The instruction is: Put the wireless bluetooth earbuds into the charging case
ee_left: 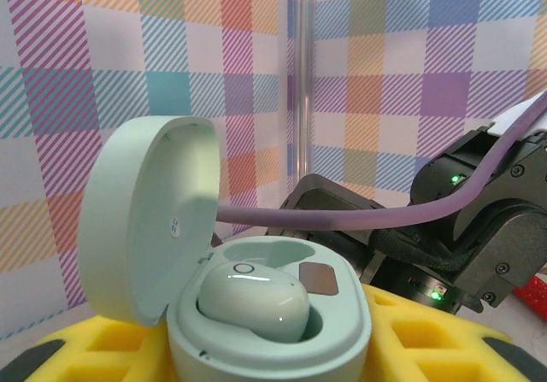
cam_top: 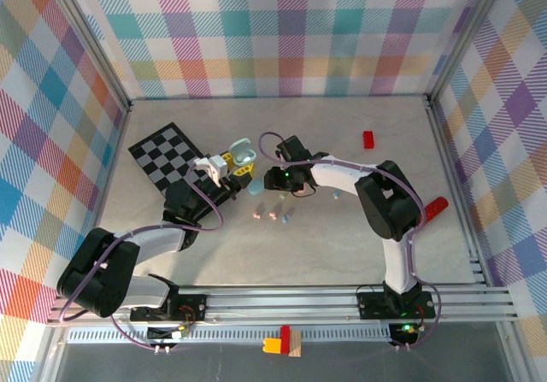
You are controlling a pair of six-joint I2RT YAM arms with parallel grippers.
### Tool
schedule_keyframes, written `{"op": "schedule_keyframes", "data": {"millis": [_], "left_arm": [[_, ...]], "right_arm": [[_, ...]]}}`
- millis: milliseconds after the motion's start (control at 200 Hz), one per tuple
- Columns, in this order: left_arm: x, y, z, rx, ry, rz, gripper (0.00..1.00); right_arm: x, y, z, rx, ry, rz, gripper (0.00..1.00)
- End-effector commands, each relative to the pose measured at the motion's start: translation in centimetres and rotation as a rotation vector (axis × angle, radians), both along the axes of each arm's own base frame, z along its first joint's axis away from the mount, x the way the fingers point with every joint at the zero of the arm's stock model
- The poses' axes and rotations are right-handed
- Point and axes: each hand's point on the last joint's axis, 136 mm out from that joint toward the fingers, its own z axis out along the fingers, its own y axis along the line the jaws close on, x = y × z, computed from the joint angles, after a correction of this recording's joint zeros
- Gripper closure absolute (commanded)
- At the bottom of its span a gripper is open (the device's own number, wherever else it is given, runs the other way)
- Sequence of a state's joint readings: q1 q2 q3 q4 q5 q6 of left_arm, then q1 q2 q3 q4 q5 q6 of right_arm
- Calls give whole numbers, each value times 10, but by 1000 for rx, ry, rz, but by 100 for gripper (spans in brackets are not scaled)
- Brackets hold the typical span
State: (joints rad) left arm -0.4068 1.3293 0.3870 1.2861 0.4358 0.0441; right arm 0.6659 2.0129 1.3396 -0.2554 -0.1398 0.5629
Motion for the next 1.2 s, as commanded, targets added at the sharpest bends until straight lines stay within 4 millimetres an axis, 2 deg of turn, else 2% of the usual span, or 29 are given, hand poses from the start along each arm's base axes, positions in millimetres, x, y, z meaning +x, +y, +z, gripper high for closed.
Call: {"op": "schedule_keyframes", "data": {"millis": [0, 525, 715, 850, 995, 1075, 1195], "left_arm": [[-4, 1, 14, -22, -47, -17, 57], [-1, -2, 12, -20, -37, -31, 58], [0, -5, 12, -21, -30, -45, 58], [1, -5, 11, -21, -27, -44, 58], [1, -5, 8, -17, -20, -42, 58], [1, -4, 7, -16, -20, -40, 58], [2, -4, 7, -16, -20, -37, 57]], "right_arm": [[-7, -9, -12, -61, 49, 8, 53], [-39, -25, -8, -96, 75, 42, 52], [-33, -22, -11, -112, 47, 78, 52], [-29, -21, -20, -142, 55, 107, 51], [-27, -24, -26, -174, 56, 116, 56], [-26, -26, -25, -185, 53, 114, 56], [-23, -20, -12, -157, 37, 115, 54]]}}
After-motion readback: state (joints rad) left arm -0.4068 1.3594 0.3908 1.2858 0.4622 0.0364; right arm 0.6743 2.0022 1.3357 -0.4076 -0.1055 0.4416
